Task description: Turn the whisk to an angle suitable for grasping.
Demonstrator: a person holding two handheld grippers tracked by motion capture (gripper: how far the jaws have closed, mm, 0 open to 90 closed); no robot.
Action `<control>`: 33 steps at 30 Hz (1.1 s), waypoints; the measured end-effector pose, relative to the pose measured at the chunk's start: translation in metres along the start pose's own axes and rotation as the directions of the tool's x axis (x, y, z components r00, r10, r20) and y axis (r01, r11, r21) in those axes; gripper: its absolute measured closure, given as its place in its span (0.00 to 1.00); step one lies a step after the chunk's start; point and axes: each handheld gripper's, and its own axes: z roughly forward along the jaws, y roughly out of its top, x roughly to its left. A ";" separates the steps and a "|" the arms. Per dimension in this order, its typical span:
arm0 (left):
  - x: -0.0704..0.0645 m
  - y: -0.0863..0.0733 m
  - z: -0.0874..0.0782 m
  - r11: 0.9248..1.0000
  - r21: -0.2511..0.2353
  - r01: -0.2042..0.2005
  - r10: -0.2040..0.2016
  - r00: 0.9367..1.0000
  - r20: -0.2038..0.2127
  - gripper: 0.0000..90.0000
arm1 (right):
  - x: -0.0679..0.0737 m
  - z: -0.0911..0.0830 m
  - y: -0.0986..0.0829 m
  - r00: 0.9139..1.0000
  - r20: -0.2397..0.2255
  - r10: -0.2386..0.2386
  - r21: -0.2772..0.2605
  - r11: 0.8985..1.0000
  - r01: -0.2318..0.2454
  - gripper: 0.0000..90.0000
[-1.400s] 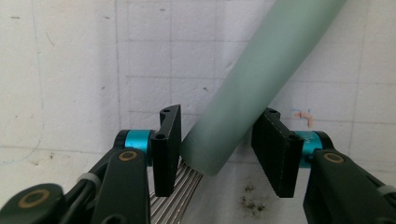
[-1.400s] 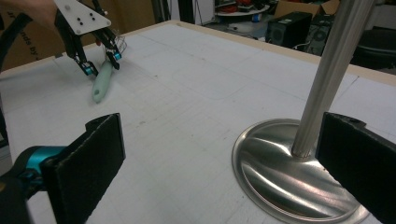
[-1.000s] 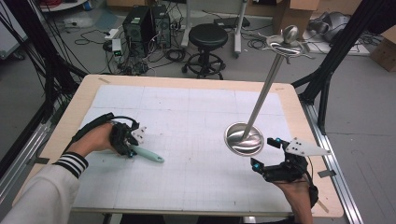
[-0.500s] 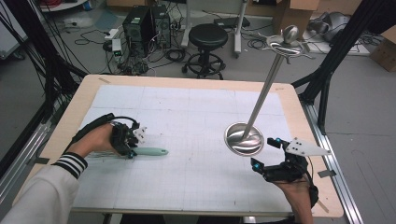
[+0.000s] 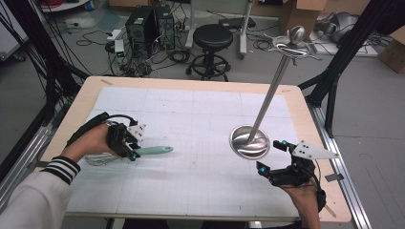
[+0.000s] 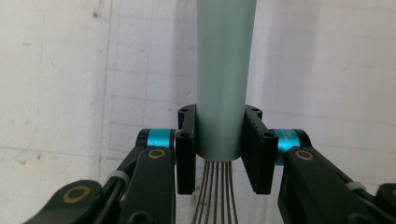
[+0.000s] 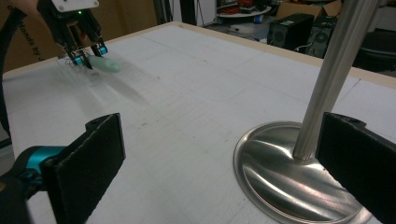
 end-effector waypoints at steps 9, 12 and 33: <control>-0.012 0.004 -0.024 0.993 -0.117 0.030 -0.033 0.999 -0.019 0.77 | 0.000 -0.001 0.002 1.000 -0.007 -0.003 -0.005 1.000 0.003 0.01; -0.019 0.009 -0.031 0.990 -0.135 0.027 -0.035 0.998 -0.057 0.77 | 0.000 0.000 0.002 1.000 -0.015 -0.006 -0.004 1.000 0.006 0.01; -0.042 0.044 -0.066 0.916 -0.397 0.052 -0.073 0.997 -0.038 0.77 | 0.001 -0.002 0.005 0.999 -0.030 -0.022 -0.001 1.000 0.022 0.01</control>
